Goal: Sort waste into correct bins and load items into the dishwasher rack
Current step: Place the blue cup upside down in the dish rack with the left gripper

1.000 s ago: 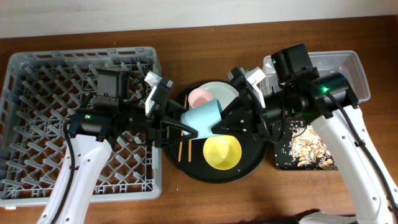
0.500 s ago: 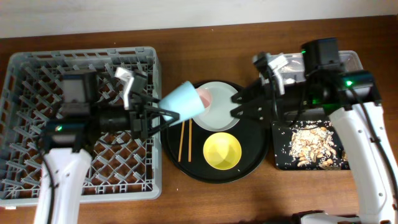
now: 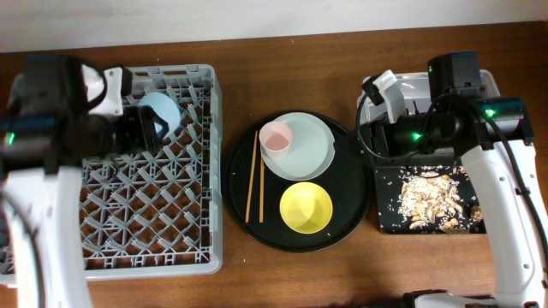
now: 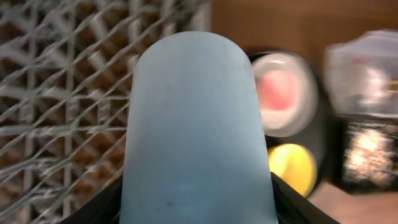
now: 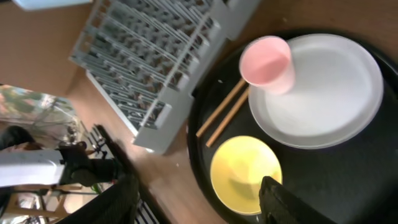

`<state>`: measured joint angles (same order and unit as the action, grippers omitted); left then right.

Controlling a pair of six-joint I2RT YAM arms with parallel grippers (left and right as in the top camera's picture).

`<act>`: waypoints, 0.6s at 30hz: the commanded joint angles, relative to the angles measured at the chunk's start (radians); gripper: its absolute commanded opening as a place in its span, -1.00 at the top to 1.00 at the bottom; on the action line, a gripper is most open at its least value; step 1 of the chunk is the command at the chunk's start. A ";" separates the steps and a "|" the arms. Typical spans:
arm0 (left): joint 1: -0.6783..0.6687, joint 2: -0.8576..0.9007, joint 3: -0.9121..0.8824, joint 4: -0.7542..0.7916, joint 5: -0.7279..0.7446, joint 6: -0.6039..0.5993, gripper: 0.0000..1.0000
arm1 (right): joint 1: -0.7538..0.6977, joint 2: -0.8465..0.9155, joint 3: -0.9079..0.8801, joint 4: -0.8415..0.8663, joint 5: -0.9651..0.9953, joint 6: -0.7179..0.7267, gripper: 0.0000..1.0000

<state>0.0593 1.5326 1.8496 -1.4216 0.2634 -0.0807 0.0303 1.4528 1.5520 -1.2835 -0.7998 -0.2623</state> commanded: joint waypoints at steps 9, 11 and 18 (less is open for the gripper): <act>0.003 0.434 0.004 0.071 -0.113 -0.021 0.42 | -0.005 0.009 -0.013 -0.011 0.079 0.010 -0.29; 0.003 0.449 0.004 0.072 -0.142 -0.029 0.42 | -0.005 0.009 -0.018 -0.011 0.079 0.010 -0.30; 0.003 0.449 0.004 0.067 -0.227 -0.054 0.25 | -0.005 0.009 -0.079 0.013 0.079 0.009 -0.31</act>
<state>0.0593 1.9804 1.8492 -1.3502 0.0689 -0.1184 0.0303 1.4544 1.5047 -1.2846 -0.7292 -0.2577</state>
